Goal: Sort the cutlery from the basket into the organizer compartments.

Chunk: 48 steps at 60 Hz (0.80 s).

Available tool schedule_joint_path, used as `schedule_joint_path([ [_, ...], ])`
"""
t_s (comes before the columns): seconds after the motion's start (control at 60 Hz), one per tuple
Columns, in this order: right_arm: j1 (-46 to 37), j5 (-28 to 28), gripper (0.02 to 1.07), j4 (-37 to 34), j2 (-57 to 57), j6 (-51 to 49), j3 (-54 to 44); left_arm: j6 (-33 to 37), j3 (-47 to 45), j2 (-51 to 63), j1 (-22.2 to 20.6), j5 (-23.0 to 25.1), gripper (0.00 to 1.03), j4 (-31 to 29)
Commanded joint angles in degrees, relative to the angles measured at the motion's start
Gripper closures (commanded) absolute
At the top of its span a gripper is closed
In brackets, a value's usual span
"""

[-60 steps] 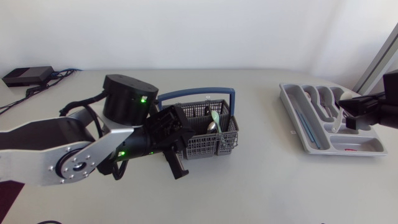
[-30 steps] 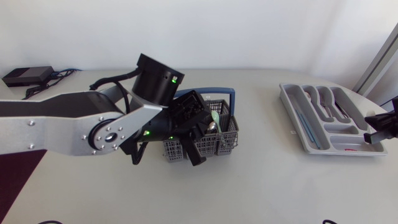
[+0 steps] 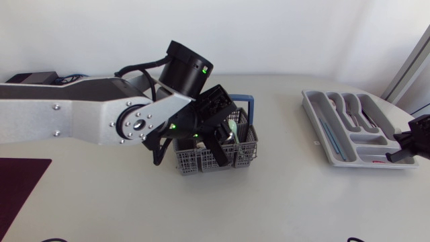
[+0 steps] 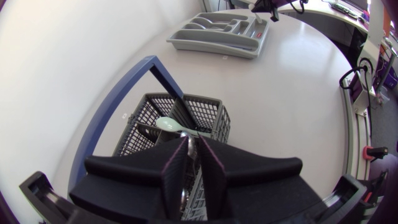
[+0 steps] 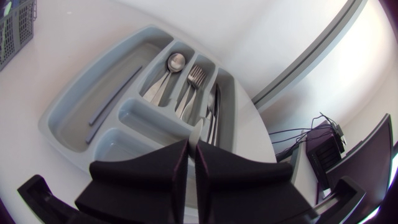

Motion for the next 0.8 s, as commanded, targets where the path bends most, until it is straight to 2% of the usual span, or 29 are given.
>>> schedule_joint_path([
  [0.0, 0.6, 1.3, 1.01, 1.9, 3.3, -2.7, -1.5, -1.7, 2.3, 1.8, 0.5, -0.4, 0.85, -1.1],
  [0.167, 1.5, 3.9, 0.94, 5.5, 5.6, -4.7, -3.0, -2.9, 4.5, 3.5, 1.5, -0.4, 0.84, -3.8],
  [0.317, 2.6, 7.1, 0.81, 8.6, 8.1, -5.8, -3.5, -4.2, 6.2, 4.7, 1.8, -0.2, 0.84, -5.6],
  [0.433, 2.7, 7.5, 0.60, 8.9, 8.4, -5.7, -3.7, -4.9, 7.0, 5.1, 1.5, -0.1, 0.84, -6.5],
  [0.667, 2.7, 6.4, 0.31, 8.1, 1.2, -5.8, -8.3, -6.4, 9.1, 6.3, 1.7, -0.1, 0.84, -8.8],
  [0.783, 2.6, 4.9, 0.19, 4.9, -4.0, -5.5, -9.6, -6.8, 9.6, 7.0, 1.4, -0.1, 0.84, -9.3],
])
